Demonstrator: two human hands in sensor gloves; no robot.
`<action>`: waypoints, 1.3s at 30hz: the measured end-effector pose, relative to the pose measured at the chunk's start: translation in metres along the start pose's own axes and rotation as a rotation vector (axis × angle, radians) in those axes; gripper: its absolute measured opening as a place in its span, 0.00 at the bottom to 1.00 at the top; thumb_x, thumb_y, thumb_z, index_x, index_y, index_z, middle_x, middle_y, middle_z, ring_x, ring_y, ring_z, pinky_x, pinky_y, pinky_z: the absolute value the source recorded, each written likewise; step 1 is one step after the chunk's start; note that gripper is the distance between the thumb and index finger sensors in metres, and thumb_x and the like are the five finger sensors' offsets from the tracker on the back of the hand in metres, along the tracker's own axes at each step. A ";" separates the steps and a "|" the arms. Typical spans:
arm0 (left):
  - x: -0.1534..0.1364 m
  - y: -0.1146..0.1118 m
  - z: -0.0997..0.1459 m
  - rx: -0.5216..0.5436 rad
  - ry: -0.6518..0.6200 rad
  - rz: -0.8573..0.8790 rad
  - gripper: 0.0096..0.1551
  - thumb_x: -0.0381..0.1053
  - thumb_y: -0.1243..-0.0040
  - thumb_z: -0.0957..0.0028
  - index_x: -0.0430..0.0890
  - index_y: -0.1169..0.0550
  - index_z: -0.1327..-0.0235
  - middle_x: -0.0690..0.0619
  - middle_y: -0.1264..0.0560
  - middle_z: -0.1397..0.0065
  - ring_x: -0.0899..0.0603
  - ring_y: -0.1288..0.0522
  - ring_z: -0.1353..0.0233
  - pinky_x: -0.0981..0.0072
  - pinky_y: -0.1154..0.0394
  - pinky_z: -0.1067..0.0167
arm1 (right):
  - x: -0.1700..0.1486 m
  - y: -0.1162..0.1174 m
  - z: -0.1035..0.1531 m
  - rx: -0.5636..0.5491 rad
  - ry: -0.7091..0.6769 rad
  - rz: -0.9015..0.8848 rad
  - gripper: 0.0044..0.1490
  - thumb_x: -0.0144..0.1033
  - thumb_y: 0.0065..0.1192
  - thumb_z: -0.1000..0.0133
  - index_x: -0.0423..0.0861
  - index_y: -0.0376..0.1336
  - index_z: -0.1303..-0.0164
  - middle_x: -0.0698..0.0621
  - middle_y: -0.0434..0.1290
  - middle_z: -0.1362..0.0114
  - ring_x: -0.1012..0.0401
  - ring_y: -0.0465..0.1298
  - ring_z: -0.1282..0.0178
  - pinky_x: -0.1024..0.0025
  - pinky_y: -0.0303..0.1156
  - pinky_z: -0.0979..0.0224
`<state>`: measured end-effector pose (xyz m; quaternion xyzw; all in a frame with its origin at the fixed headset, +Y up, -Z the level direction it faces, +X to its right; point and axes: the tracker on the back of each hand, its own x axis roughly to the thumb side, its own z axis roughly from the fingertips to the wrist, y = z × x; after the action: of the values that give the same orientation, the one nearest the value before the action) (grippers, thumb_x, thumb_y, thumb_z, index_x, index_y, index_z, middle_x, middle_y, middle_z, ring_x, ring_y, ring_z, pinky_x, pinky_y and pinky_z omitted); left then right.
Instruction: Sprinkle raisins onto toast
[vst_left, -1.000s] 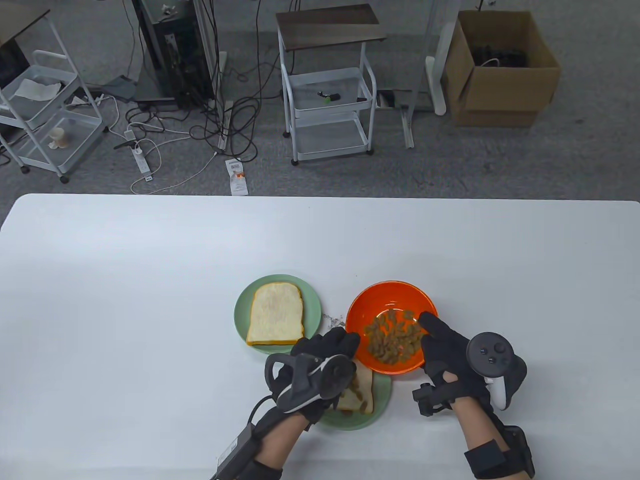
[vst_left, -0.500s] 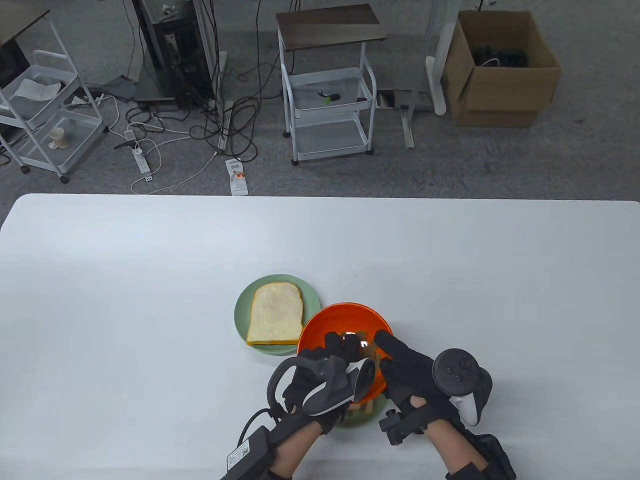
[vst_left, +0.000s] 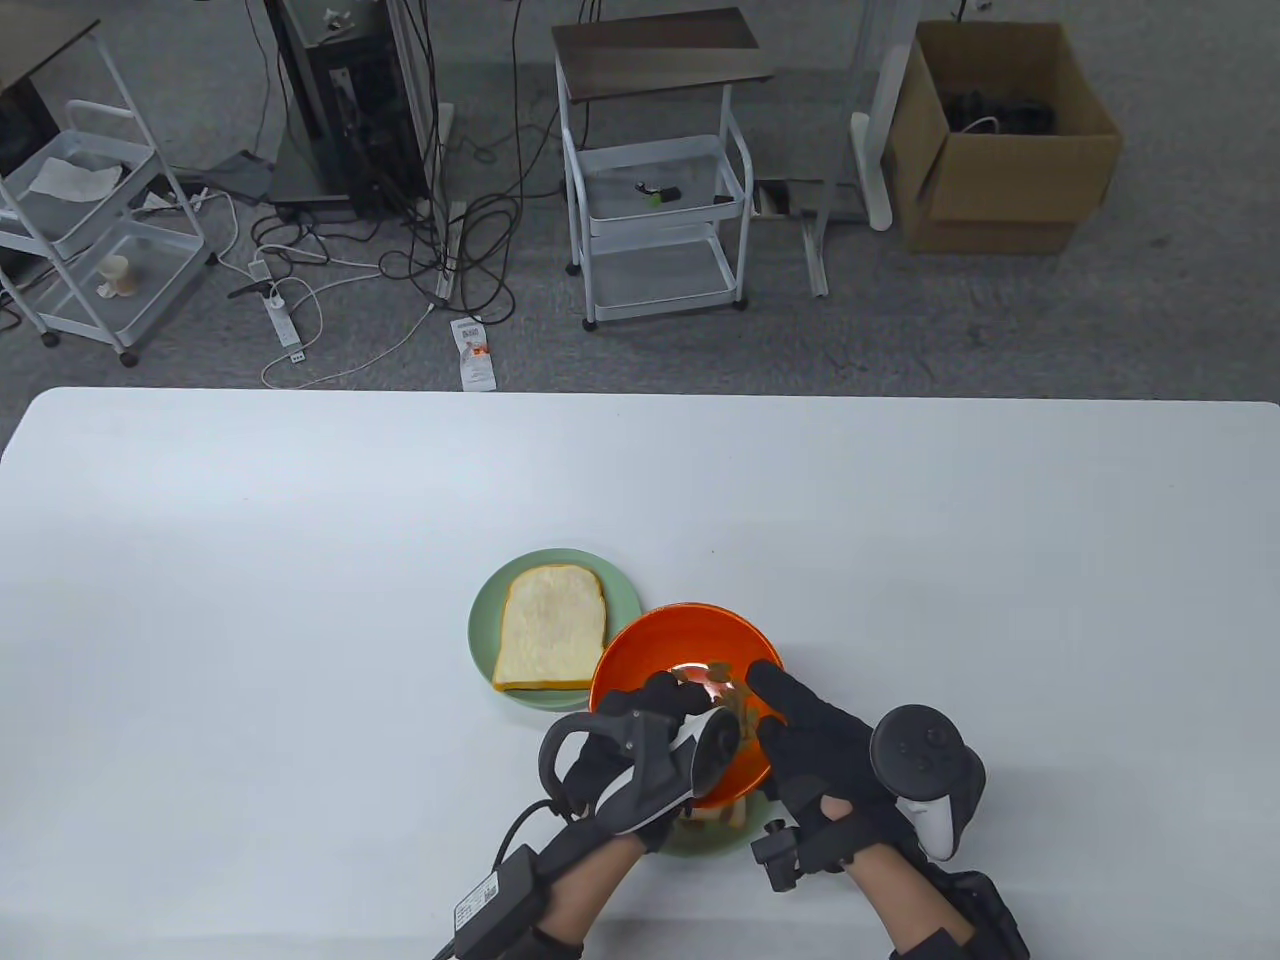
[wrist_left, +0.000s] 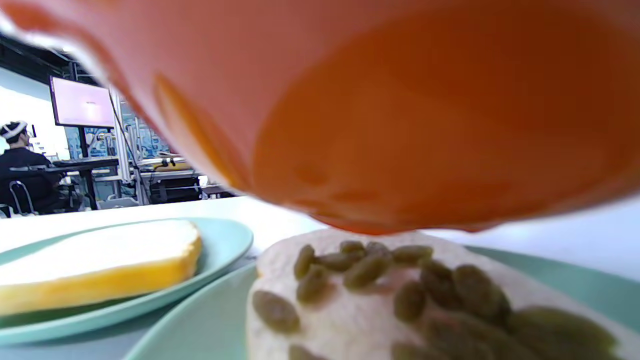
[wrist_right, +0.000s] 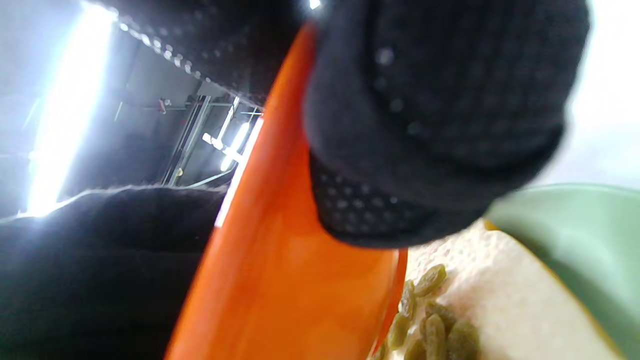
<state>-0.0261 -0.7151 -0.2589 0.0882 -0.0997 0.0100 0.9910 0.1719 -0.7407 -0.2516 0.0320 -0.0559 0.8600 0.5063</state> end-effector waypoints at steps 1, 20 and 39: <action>-0.002 0.000 -0.001 -0.016 -0.005 0.027 0.21 0.65 0.20 0.60 0.60 0.10 0.55 0.55 0.12 0.49 0.57 0.09 0.64 0.70 0.10 0.58 | -0.001 0.000 -0.001 0.007 -0.004 0.016 0.29 0.26 0.74 0.50 0.39 0.73 0.37 0.25 0.79 0.43 0.49 0.89 0.78 0.72 0.88 0.77; -0.031 0.007 0.001 0.019 0.012 0.297 0.21 0.59 0.19 0.60 0.59 0.10 0.53 0.55 0.13 0.44 0.58 0.08 0.58 0.71 0.09 0.54 | -0.035 -0.038 -0.025 -0.117 0.129 0.044 0.29 0.26 0.74 0.50 0.39 0.73 0.36 0.25 0.79 0.42 0.49 0.89 0.77 0.71 0.88 0.75; -0.019 -0.027 -0.010 -0.250 0.020 0.084 0.22 0.61 0.28 0.52 0.59 0.13 0.45 0.56 0.10 0.53 0.58 0.09 0.67 0.68 0.11 0.61 | -0.059 -0.067 -0.035 -0.233 0.198 0.078 0.29 0.26 0.74 0.50 0.39 0.73 0.36 0.25 0.78 0.42 0.49 0.89 0.77 0.71 0.88 0.75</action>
<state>-0.0415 -0.7399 -0.2769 -0.0402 -0.0939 0.0401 0.9940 0.2594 -0.7549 -0.2885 -0.1139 -0.1062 0.8655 0.4760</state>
